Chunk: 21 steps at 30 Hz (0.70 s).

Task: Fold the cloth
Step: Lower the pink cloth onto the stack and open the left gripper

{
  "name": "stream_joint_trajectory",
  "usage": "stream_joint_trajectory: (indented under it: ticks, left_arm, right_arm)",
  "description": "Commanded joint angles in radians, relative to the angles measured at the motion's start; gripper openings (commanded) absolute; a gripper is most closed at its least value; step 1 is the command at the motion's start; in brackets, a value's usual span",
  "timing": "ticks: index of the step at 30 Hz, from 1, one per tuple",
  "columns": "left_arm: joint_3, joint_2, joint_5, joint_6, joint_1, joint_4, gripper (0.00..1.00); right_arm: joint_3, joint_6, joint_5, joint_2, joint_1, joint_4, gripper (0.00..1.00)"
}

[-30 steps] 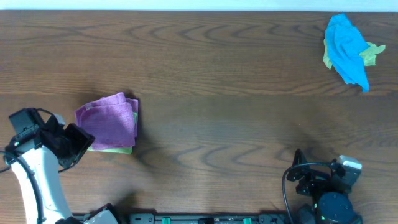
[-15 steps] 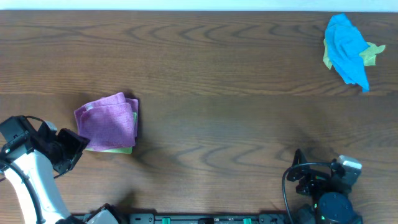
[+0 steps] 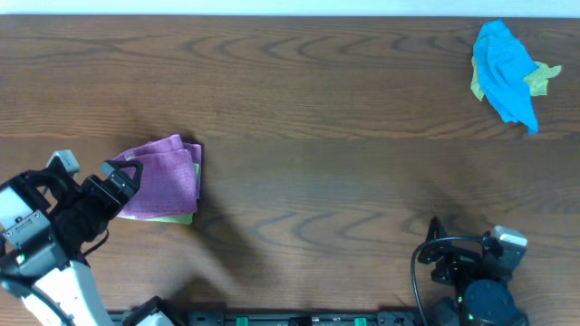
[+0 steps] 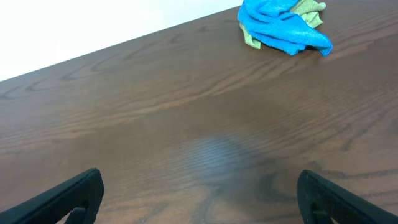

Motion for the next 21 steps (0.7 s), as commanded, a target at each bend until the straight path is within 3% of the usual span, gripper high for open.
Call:
stream_joint_trajectory:
  ticks: [1, 4, 6, 17, 21]
  left_arm:
    - [0.038, -0.012, 0.048, -0.107, -0.004, 0.001, 0.95]
    - [0.04, -0.021, 0.047, -0.357, -0.004, 0.026, 0.95]
    - [0.04, -0.022, 0.044, -0.405, -0.004, 0.031, 0.95]
    - [0.039, -0.025, 0.09, -0.021, -0.045, 0.179, 0.95]
    - [0.036, -0.055, -0.082, 0.045, -0.218, 0.247, 0.95]
  right_arm:
    - [-0.006, 0.013, 0.018, -0.006, -0.007, -0.002, 0.99]
    - [-0.006, 0.013, 0.018, -0.006, -0.007, -0.002, 0.99]
    - [-0.006, 0.013, 0.018, -0.006, -0.007, -0.002, 0.99]
    - [-0.006, 0.013, 0.018, -0.006, -0.007, -0.002, 0.99]
    - [-0.006, 0.013, 0.018, -0.006, -0.007, -0.002, 0.99]
